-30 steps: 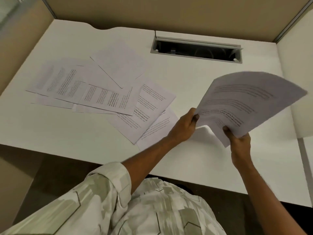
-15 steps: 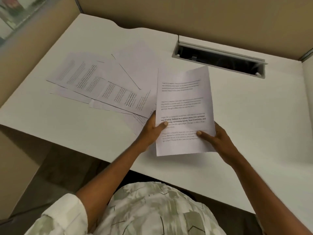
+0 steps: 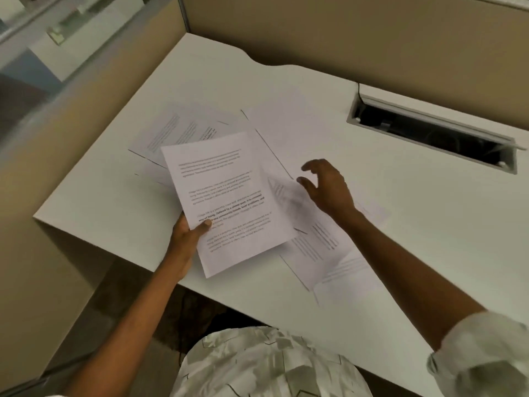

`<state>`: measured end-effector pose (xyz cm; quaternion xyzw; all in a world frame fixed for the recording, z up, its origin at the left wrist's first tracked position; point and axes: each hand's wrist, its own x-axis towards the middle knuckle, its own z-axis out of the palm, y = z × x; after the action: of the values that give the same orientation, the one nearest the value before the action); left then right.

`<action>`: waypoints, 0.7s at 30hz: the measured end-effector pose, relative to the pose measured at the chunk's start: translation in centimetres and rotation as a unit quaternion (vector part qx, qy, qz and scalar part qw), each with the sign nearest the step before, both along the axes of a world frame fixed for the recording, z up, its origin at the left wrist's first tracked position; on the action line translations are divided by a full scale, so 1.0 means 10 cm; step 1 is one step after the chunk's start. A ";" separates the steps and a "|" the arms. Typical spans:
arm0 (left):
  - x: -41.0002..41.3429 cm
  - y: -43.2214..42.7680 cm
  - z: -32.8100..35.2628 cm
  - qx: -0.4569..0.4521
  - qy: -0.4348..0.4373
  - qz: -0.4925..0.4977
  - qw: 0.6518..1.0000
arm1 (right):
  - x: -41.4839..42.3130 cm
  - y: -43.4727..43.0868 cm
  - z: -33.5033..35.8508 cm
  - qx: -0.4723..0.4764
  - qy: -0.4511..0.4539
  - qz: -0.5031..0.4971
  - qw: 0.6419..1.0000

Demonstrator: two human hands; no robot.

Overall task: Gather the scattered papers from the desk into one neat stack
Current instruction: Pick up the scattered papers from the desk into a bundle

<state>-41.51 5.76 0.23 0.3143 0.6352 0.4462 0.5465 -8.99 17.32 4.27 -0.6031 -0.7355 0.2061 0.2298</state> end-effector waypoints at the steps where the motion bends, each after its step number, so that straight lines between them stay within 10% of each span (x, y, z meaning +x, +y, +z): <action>1: -0.15 0.04 -0.01 -0.006 0.002 0.002 1.000 | -0.15 0.13 -0.04 -0.001 -0.033 0.017 0.999; 10: -1.08 0.43 -0.08 -0.060 -0.023 0.029 0.998 | -0.82 0.78 -0.48 -0.122 -0.186 0.059 0.973; 21: -1.48 0.61 -0.22 -0.113 0.059 -0.004 0.992 | -0.89 0.77 -0.52 -0.012 -0.231 0.063 0.971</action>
<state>-56.35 11.82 -1.93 0.2791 0.7113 0.3503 0.5417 -17.90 24.99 -0.97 -0.5895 -0.8027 0.0847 0.0330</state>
